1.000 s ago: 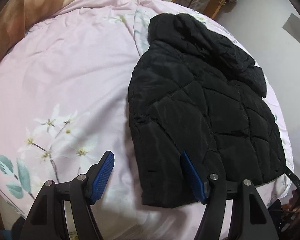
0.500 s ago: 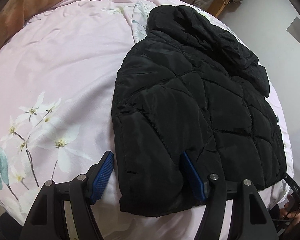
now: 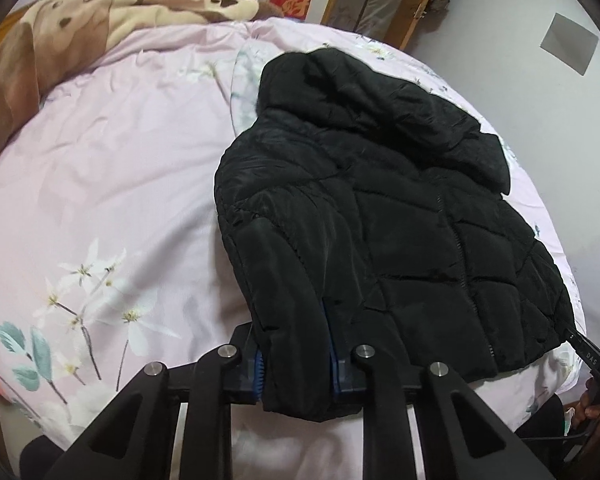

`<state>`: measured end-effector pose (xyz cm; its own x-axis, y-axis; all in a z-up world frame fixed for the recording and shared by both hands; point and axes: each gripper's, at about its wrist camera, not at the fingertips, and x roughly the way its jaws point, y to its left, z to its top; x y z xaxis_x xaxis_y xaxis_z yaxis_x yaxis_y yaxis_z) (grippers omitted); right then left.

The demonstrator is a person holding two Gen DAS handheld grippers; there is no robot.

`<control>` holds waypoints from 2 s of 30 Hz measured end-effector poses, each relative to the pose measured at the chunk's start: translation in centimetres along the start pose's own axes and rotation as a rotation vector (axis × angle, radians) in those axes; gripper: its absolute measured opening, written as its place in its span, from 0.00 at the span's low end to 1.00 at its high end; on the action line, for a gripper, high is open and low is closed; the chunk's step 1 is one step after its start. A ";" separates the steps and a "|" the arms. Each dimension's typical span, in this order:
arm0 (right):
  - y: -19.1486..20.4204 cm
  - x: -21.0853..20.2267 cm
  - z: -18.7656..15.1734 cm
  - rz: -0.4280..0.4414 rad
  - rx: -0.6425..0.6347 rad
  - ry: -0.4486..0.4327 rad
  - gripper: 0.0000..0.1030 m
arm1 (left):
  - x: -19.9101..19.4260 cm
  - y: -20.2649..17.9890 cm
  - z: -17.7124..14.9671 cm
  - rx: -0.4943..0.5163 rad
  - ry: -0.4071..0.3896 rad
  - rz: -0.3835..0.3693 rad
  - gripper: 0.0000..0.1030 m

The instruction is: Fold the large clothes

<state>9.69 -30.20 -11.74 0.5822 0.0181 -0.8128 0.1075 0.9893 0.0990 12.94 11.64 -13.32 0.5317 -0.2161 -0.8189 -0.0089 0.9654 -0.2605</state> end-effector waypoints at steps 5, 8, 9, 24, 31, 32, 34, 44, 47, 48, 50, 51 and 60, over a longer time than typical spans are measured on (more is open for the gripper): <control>0.7 -2.8 0.3 0.011 -0.026 -0.071 0.15 | -2.6 -0.7 0.1 0.018 -0.026 -0.024 0.22; 0.8 -4.2 0.4 0.017 -0.027 -0.079 0.15 | -4.3 -1.0 -0.6 0.024 -0.029 -0.040 0.22; 0.7 -4.7 0.3 0.020 -0.023 -0.081 0.15 | -4.5 -0.7 -0.5 0.025 -0.026 -0.043 0.22; 2.5 -9.5 4.6 0.067 -0.099 -0.148 0.12 | -9.3 -3.1 2.7 0.051 -0.082 -0.093 0.21; 3.7 -8.9 9.2 0.051 -0.115 -0.170 0.12 | -8.4 -3.6 8.7 0.029 -0.100 -0.093 0.21; 3.9 -8.7 9.8 0.046 -0.115 -0.171 0.12 | -8.3 -3.7 9.3 0.027 -0.102 -0.089 0.21; 4.1 -8.5 11.1 0.048 -0.114 -0.174 0.12 | -8.0 -3.9 11.2 0.021 -0.105 -0.079 0.21; 5.0 -5.1 18.2 0.029 -0.107 -0.146 0.12 | -4.7 -3.8 19.0 -0.040 -0.112 -0.059 0.22; 5.1 -3.5 20.4 0.014 -0.115 -0.120 0.12 | -2.7 -3.8 21.4 -0.041 -0.089 -0.029 0.23; 5.0 -3.0 21.1 0.014 -0.113 -0.110 0.12 | -2.1 -3.9 22.1 -0.045 -0.081 -0.028 0.23; 5.0 -1.7 22.8 0.016 -0.103 -0.084 0.12 | -0.8 -3.9 23.7 -0.064 -0.063 -0.018 0.24; 4.8 -1.0 23.5 0.018 -0.092 -0.073 0.12 | 0.0 -4.0 24.7 -0.065 -0.056 -0.006 0.24; 3.3 4.8 29.5 0.027 0.011 0.037 0.13 | 5.1 -3.7 30.1 -0.102 0.015 0.020 0.27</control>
<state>36.63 -31.13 1.61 0.5548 0.0505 -0.8304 0.1010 0.9867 0.1274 41.20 11.34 -1.09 0.5174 -0.1995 -0.8321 -0.1066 0.9498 -0.2940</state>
